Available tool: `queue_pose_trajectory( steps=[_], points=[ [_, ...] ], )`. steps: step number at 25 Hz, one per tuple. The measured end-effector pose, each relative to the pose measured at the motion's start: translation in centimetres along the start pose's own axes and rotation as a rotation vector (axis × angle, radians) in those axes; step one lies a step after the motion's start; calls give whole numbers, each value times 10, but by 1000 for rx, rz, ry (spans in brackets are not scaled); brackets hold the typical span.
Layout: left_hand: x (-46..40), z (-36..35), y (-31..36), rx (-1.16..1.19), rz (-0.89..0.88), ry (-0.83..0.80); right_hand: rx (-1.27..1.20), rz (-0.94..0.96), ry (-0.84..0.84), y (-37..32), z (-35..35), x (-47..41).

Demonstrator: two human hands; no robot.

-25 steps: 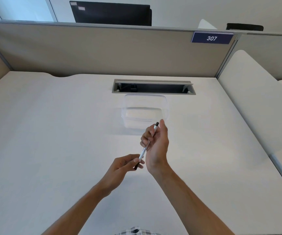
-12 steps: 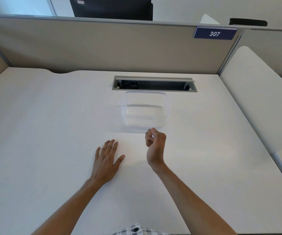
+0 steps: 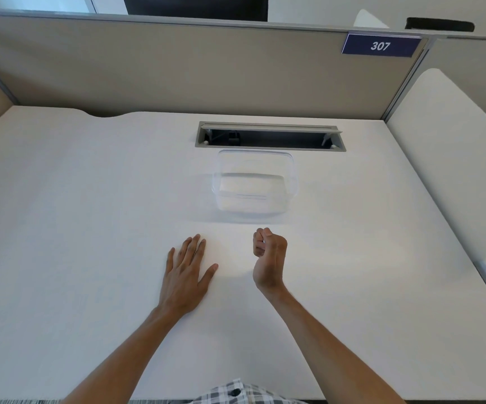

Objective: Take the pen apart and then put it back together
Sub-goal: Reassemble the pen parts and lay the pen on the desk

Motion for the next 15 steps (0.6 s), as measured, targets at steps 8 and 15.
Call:
queue_pose_trajectory(
  steps=[8,15],
  points=[
    [1,0,1,-6,8,10,30,71,-12,5,-2,4],
    [1,1,0,7,6,17,63,101,23,6,-5,0]
  ],
)
Point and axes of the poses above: each hand's wrist, its own x-axis away from the middle knuckle, its own z-axis out of the back of the hand, y = z × x, the point moved 4 cm from there along -x, towards the middle knuckle, and after that the axes turned 9 degrees about -x, right-handed, at the moved point
